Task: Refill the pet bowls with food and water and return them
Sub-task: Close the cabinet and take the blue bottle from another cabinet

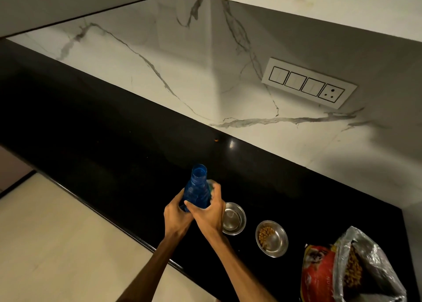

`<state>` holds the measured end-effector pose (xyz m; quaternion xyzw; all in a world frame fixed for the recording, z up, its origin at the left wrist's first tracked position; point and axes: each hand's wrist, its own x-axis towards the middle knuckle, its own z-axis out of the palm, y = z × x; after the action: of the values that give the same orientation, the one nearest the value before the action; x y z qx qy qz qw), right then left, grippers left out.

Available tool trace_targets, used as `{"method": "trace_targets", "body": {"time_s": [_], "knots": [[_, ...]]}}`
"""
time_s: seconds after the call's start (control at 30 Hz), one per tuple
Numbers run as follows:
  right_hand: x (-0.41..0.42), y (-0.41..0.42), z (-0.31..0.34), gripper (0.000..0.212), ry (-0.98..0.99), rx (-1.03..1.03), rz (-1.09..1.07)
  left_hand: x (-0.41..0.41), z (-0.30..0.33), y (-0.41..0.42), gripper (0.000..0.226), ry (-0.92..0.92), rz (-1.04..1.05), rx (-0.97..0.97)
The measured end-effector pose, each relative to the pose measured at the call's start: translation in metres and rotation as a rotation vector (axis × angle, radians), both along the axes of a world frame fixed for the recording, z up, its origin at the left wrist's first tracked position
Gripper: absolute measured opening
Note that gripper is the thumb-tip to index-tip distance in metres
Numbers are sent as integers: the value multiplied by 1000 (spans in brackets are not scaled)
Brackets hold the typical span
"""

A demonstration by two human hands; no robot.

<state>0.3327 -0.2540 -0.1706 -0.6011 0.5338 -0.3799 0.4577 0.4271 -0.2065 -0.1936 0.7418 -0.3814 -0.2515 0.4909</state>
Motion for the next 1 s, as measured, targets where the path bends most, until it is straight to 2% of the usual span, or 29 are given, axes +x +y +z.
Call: {"method": "trace_targets", "body": {"time_s": [0.3, 0.67, 1.0], "knots": [[-4, 3, -7, 88, 27, 17, 20, -4, 1, 3, 69, 3, -15, 4], [-5, 9, -4, 89, 29, -34, 35, 0, 0, 9, 68, -36, -50, 119], [-14, 29, 22, 85, -43, -100, 11, 3, 20, 23, 71, 24, -21, 75]]}}
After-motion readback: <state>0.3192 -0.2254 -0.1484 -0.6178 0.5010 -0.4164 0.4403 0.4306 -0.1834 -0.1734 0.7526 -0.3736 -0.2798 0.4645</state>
